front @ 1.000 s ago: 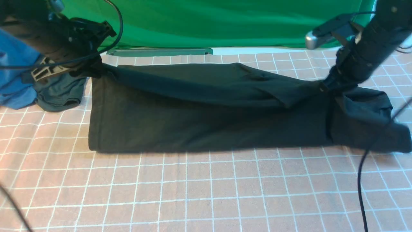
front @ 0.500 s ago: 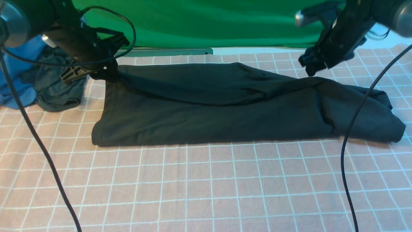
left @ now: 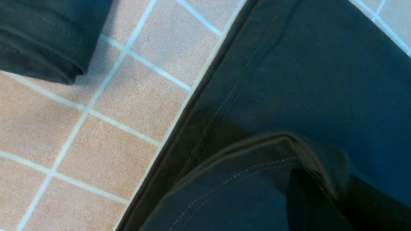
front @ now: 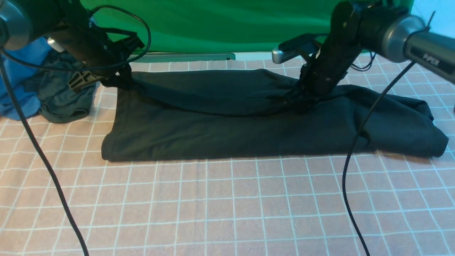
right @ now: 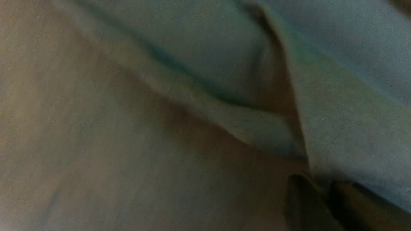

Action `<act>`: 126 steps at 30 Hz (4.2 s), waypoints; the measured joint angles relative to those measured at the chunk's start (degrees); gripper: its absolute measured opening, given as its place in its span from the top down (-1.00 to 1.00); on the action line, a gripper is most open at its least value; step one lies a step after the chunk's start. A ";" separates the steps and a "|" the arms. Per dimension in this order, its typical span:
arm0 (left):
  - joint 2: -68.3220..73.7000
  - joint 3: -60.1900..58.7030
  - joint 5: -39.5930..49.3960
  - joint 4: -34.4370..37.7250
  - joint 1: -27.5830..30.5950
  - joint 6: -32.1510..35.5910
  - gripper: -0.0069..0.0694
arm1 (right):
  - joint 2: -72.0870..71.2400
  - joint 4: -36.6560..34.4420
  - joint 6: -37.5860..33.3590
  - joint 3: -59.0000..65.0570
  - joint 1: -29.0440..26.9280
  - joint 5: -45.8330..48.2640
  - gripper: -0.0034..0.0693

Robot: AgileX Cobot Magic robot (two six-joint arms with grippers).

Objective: Fold a long-sleeved shirt over a pink coffee tablecloth.
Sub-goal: 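Fold the black garment in half by bringing its near edge over to the far edge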

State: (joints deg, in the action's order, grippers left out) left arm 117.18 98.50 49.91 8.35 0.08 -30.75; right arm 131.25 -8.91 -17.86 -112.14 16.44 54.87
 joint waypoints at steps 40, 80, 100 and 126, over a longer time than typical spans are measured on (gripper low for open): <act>0.02 0.00 -4.88 1.51 0.58 0.00 0.70 | 4.47 0.68 1.55 -5.18 0.70 -10.92 0.17; 1.40 5.08 -1.19 1.05 1.11 0.00 0.70 | 4.79 -0.21 5.64 -5.18 0.22 -9.06 0.02; 1.40 5.94 -1.94 1.38 1.79 -0.31 0.70 | 3.44 -0.16 3.89 -12.77 -2.46 -5.60 0.77; 9.12 6.23 -18.26 -0.85 2.18 1.05 0.50 | 9.43 -0.16 3.73 -13.10 -1.55 -28.22 0.67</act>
State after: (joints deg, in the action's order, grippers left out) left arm 126.30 104.73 31.65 7.50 2.26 -29.70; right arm 140.68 -9.07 -14.13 -125.25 14.89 26.65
